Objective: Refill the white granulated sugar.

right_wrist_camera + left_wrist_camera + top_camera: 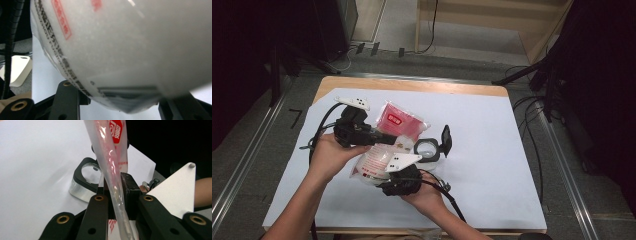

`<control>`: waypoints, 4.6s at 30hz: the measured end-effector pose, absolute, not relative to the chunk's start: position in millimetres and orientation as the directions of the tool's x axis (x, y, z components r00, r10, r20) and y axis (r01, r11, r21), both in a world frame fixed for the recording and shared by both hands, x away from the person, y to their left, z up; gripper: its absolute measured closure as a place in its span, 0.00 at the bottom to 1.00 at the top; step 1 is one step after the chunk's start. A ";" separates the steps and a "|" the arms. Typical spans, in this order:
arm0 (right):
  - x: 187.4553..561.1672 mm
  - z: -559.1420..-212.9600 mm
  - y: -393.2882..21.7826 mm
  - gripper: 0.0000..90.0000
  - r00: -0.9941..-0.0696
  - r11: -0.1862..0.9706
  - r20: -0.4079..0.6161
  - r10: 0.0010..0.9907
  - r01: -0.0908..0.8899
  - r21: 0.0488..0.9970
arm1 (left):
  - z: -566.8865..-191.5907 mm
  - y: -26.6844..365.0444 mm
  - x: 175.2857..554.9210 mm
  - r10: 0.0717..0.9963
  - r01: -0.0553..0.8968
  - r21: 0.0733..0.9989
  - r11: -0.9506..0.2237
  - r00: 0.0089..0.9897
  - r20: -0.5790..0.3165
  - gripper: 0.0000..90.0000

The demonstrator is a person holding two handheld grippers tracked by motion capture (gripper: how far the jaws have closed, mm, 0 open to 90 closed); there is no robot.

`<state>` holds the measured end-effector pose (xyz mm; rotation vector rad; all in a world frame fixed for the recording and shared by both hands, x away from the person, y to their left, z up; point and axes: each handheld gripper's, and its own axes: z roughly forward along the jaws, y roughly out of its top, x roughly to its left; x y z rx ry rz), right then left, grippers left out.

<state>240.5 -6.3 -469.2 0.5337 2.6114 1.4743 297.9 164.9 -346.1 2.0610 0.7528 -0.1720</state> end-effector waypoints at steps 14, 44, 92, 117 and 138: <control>232.4 -466.5 -1.1 0.61 -0.935 0.480 0.107 0.338 0.269 0.835 | -354.2 153.1 298.2 0.476 0.598 0.700 -0.390 0.782 -0.403 0.95; 224.5 -466.4 4.8 0.57 -0.906 0.455 0.207 0.370 0.371 0.810 | -364.5 134.8 297.6 0.563 0.674 0.633 -0.380 0.712 -0.420 0.94; 226.5 -470.7 -2.7 0.68 -0.872 0.367 0.344 0.349 0.465 0.806 | -363.0 130.3 298.0 0.565 0.718 0.570 -0.398 0.682 -0.465 0.81; 224.2 -464.6 3.2 0.67 -0.884 0.407 0.298 0.359 0.436 0.803 | -355.7 133.7 296.5 0.603 0.776 0.538 -0.329 0.611 -0.512 0.86; 221.9 -451.0 4.8 0.67 -0.890 0.402 0.292 0.349 0.424 0.812 | -341.2 124.1 309.9 0.609 0.780 0.479 -0.403 0.619 -0.496 0.94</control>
